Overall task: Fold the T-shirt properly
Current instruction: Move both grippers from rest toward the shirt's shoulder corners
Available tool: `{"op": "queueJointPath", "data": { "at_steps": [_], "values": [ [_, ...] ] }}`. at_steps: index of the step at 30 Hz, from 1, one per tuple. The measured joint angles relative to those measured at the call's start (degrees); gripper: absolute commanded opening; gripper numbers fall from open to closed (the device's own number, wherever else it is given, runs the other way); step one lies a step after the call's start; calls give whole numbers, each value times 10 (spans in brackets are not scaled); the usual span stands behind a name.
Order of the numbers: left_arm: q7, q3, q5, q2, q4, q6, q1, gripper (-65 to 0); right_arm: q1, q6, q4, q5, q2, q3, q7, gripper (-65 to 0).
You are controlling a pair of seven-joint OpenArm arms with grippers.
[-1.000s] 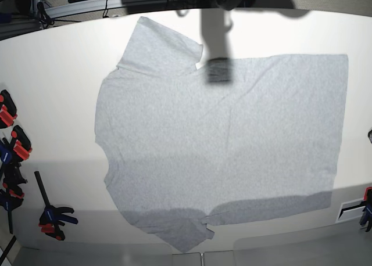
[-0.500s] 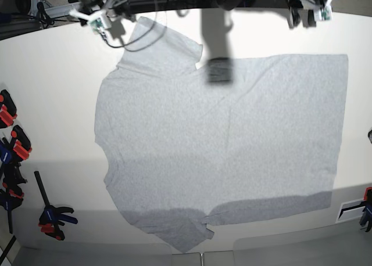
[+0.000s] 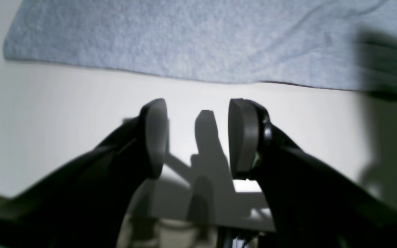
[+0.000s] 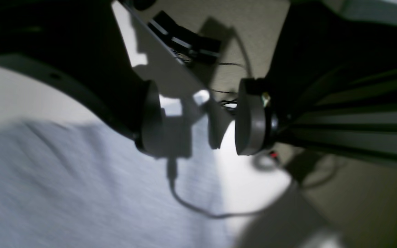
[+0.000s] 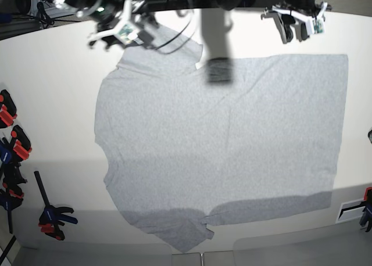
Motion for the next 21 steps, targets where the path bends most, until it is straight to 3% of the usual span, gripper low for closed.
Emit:
{"op": "queueJointPath", "data": {
  "at_steps": [1, 4, 9, 15, 18, 21],
  "values": [
    [10, 1, -1, -4, 0, 0, -6, -389, 4, -2, 0, -24, -1, -19, 0, -333],
    [16, 13, 0, -62, 0, -7, -5, -389, 15, -29, -6, -102, 2, -76, -4, -339],
    [16, 12, 0, -130, 0, -2, -7, -389, 34, -98, -13, -210, -4, -157, -4, -339],
    [24, 12, 0, -134, 0, -2, -7, -389, 57, -108, -67, -225, -6, -186, -7, -340],
    [95, 12, 38, -127, 10, -2, -7, -389, 70, -115, -106, -226, -6, -188, -6, -340],
    [125, 12, 73, -107, 32, -3, -7, -389, 79, -119, -137, -225, -7, -188, 20, -340]
  ]
}}
